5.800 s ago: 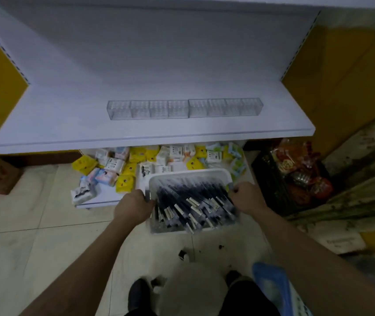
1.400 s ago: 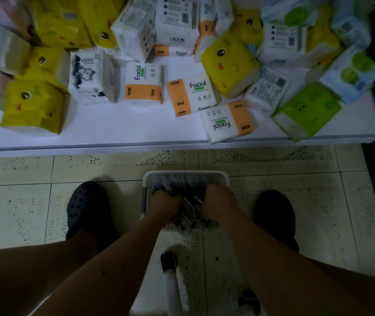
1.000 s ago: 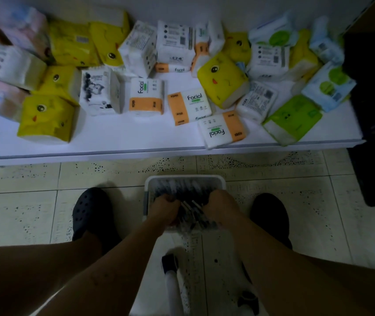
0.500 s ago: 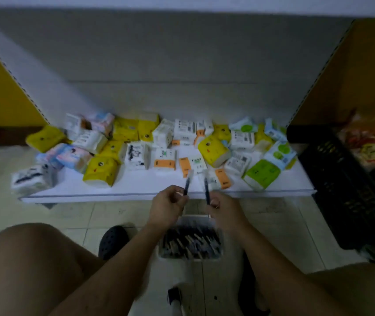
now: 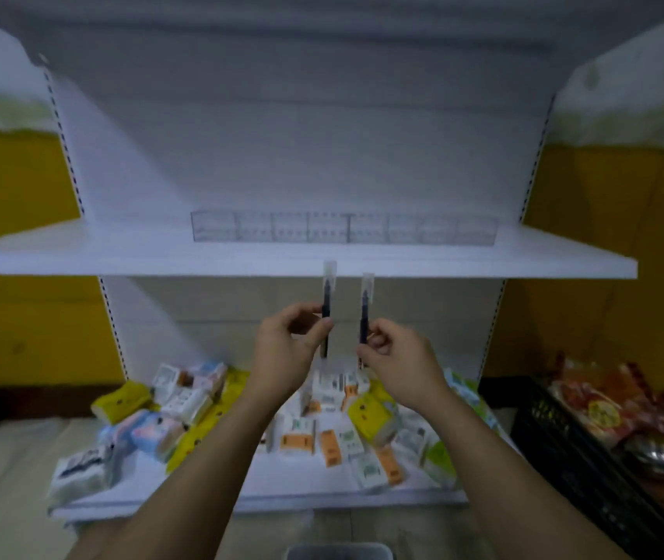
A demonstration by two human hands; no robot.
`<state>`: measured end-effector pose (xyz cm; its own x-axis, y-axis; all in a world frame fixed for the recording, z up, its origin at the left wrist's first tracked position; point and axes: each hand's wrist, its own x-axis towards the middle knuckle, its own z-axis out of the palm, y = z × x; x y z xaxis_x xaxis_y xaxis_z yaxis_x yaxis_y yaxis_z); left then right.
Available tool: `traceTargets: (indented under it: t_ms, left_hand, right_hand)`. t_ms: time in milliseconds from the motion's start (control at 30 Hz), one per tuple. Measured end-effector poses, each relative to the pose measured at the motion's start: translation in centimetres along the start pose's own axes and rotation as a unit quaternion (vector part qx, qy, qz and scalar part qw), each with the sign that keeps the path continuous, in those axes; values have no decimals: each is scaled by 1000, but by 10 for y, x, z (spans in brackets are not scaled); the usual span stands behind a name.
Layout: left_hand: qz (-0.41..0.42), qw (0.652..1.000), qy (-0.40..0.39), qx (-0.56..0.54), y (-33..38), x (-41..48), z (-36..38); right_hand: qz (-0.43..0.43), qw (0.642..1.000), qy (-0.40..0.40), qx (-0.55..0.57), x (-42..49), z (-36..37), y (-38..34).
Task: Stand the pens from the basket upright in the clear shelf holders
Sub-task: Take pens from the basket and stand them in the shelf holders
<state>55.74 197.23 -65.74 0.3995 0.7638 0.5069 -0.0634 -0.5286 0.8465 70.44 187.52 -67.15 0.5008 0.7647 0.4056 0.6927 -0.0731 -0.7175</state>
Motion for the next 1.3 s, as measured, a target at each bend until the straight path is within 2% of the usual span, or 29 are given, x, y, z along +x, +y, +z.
traceTargets:
  t_ms: [133, 267, 400, 633, 1000, 1300]
  left_hand:
    - [51, 998, 21, 1, 48, 31, -28]
    - [53, 997, 51, 7, 72, 57, -53]
    - [54, 996, 67, 19, 75, 91, -77]
    - [50, 995, 74, 37, 51, 157, -105]
    - [65, 985, 150, 64, -11, 270, -154]
    - [32, 988, 128, 83, -47, 318, -164]
  right_hand:
    - [-43, 998, 31, 17, 26, -24, -54]
    - [-67, 995, 56, 46, 52, -35, -98]
    - [-75, 995, 38, 62, 86, -32, -127]
    - [-90, 993, 20, 79, 154, 1, -147]
    - [-112, 988, -3, 105, 276, 71, -157]
    - [-88, 991, -74, 69, 339, 127, -180]
